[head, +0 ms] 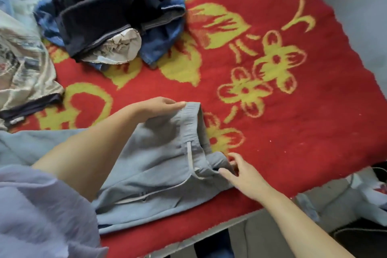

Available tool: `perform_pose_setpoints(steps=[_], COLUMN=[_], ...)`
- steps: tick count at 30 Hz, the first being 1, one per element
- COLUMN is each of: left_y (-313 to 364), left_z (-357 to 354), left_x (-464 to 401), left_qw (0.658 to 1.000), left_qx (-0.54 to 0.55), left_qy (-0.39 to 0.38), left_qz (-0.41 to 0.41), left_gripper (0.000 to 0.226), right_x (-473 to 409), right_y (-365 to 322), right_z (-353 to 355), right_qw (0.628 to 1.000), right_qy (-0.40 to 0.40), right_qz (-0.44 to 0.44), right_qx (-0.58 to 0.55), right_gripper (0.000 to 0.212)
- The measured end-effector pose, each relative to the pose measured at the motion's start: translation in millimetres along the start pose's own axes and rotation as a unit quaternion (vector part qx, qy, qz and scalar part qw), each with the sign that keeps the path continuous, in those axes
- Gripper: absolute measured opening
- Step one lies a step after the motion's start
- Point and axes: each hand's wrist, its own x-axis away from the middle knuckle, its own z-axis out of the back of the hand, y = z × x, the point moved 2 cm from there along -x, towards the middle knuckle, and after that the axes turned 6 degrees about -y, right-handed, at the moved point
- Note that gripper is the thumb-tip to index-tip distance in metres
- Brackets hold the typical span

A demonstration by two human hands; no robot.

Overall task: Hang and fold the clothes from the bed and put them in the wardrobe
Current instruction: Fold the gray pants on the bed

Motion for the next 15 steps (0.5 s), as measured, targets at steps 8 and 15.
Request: perform_pose_setpoints(steps=[8, 15], left_y=[71, 152], left_z=[10, 13], left_x=[11, -35], left_qw=[0.942, 0.853], left_qx=[-0.109, -0.209], left_qy=[0.278, 0.469], left_qz=[-0.152, -0.096], left_gripper=[0.022, 0.051], right_x=[19, 21], right_y=[4, 64], right_z=[26, 144], right_qw=[0.984, 0.980], right_qy=[-0.101, 0.159], right_qz=[0.015, -0.090], right_qx=[-0.146, 0.080], right_gripper=[0.026, 0.022])
